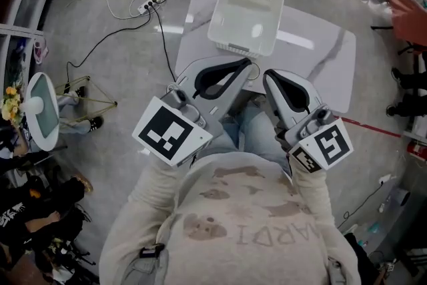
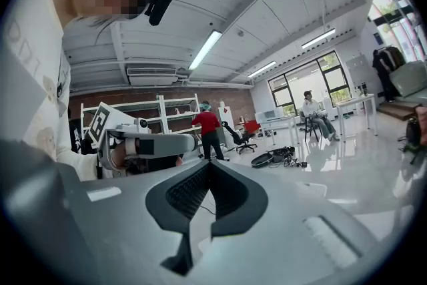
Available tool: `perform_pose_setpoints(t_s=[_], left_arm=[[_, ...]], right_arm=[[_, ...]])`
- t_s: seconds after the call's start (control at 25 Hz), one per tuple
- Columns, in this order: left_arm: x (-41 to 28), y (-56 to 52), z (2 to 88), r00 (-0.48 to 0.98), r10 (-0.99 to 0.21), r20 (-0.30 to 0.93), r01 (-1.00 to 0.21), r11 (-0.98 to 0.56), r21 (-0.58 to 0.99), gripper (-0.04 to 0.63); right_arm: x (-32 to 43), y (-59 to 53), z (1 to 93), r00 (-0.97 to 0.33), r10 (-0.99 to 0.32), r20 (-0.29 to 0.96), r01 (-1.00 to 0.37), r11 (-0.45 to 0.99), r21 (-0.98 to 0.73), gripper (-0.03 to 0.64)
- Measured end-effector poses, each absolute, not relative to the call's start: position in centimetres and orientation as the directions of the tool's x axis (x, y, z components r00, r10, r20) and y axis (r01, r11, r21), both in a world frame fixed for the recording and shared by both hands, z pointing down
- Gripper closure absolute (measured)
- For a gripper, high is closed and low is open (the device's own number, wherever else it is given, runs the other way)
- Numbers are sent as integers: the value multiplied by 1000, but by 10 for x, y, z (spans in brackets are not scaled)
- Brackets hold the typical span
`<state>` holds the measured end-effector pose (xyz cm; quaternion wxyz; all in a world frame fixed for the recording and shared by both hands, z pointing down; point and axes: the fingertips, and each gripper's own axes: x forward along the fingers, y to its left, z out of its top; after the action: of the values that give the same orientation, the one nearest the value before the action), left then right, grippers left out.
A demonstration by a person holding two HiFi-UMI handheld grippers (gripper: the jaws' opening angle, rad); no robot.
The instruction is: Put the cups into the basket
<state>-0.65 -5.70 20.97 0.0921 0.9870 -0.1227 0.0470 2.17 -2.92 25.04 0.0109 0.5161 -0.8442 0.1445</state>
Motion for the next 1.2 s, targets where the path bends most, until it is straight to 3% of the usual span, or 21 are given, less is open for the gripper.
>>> perform_pose_setpoints(t_s=[0.48, 1.2], left_arm=[[23, -82, 253, 966, -208, 154, -236, -952, 194, 595], [55, -78, 398, 961, -99, 258, -167, -953, 254, 595]], right_arm=[[70, -48, 365, -377, -844, 382, -912, 266, -313, 591], [103, -42, 615, -297, -654, 695, -928, 27, -372, 575]])
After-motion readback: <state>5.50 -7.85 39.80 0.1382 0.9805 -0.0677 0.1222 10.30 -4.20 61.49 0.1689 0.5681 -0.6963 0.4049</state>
